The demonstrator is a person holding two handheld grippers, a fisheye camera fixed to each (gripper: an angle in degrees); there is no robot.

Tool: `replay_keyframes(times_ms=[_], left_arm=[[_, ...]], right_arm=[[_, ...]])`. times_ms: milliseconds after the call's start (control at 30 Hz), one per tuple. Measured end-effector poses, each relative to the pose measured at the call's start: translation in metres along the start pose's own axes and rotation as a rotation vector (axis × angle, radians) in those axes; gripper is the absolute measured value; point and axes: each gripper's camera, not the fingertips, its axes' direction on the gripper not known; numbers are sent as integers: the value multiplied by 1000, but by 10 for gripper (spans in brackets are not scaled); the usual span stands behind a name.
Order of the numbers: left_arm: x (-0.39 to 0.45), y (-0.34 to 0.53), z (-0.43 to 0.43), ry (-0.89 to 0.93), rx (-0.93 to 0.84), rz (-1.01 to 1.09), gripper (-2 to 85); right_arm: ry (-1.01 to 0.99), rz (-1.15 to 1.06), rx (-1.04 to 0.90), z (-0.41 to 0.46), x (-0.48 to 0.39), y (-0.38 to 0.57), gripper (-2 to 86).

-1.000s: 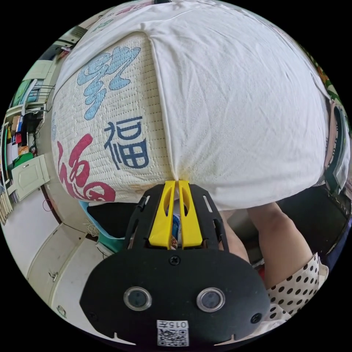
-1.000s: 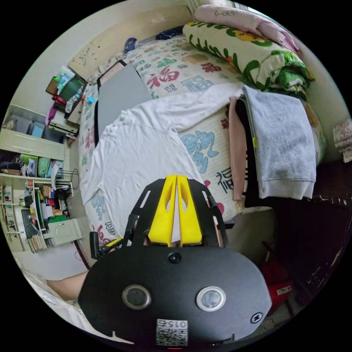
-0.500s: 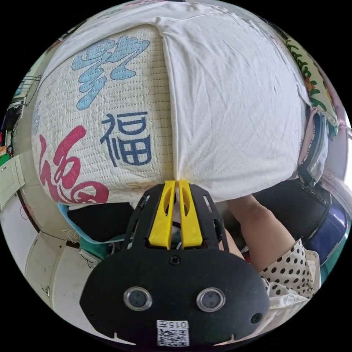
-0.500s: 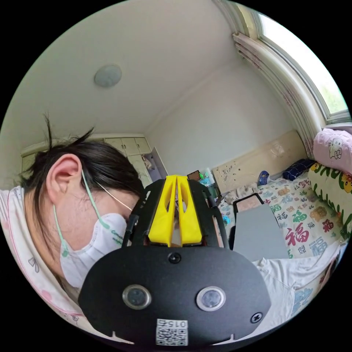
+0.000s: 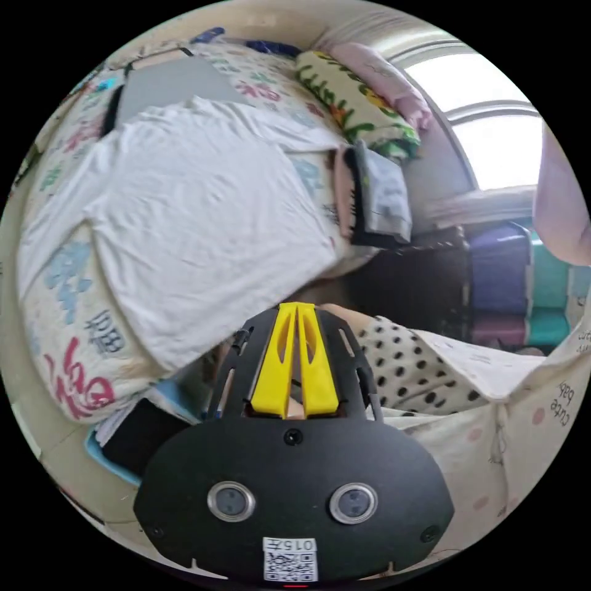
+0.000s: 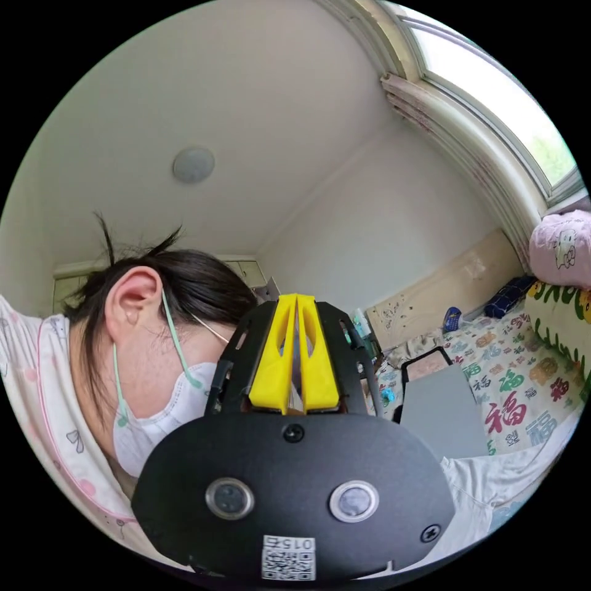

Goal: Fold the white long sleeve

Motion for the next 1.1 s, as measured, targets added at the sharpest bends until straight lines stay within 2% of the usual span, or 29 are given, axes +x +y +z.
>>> replay_keyframes(times_ms=[33,67,167,300,433,533,633,767,933,1100], left_arm=[[20,-4,22,191,-100,45,-9],[42,-6,43,291,-210,87,-9],[94,-6,73,406,-335,220,-9],[132,-16,81,403,-344,337,-10],[150,-42,86,404,-308,320,-10],[163,-63,94,388,-281,312,-10],[169,-82,102,403,-304,241,-10],[179,-103,107,365,-341,207,-10],[175,-125,113,359,-387,140,-10],[170,-130,114,355,-392,108,-9]], right_arm=[[48,-44,8,-3,3,-2,-6],[129,-104,14,-6,6,-5,-6],[359,-279,16,-11,25,-12,-6],[609,-462,-34,-10,87,-15,-6],[811,-595,-241,3,224,-20,-7],[865,-546,-486,12,367,-20,-5],[901,-328,-824,21,538,-7,20],[978,-346,-1117,30,709,42,73],[939,-276,-1424,47,854,77,112],[966,-193,-1618,59,960,80,102]])
